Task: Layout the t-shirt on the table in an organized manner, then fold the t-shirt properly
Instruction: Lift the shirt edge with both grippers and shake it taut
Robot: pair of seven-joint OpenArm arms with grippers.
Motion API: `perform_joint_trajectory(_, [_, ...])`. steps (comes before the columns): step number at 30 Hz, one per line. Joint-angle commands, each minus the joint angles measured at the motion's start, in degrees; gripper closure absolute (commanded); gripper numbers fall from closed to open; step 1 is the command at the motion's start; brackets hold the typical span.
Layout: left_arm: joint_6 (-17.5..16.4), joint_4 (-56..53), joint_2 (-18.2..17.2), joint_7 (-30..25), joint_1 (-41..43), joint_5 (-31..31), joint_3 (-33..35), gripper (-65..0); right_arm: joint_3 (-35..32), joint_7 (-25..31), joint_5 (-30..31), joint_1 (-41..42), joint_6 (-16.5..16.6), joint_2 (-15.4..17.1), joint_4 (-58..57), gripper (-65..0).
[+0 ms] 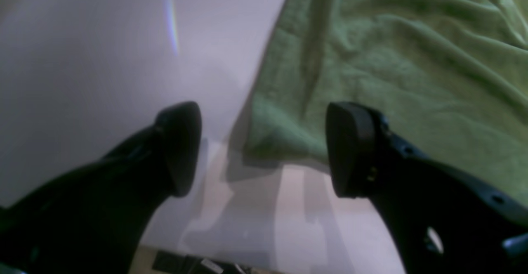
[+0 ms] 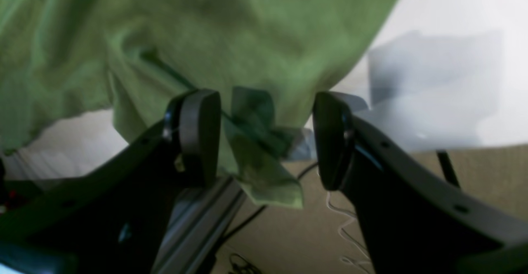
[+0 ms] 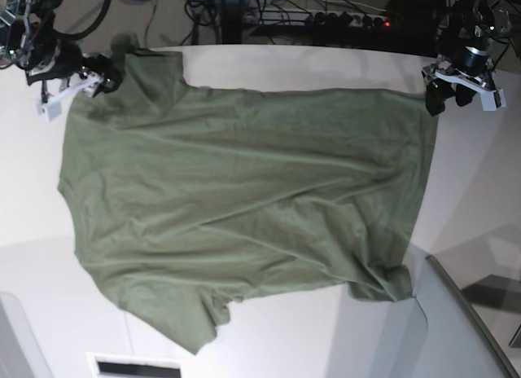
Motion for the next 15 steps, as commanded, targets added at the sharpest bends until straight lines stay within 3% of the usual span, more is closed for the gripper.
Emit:
perform_joint_trajectory(1, [-0.4,0.7,-1.1,-1.2,0.3,-0.9,-0.5,-43.9,0.0,-0.2,-1.6,-0.1,-0.5,0.1,-0.5,-34.1])
perform_joint_trajectory(8, [-0.4,0.7,-1.1,-1.3,0.3,-0.9,-0.5,-43.9,0.2,-0.2,-1.5,0.0,-0.5,-0.3,-0.7,-33.0])
perform_joint_trajectory(15, [-0.4,-2.5,-1.0,-1.4,-0.6,-0.9,-0.3,-43.9,0.3,-0.2,-1.5,-0.1,-0.6,-0.3,-0.8,-6.0])
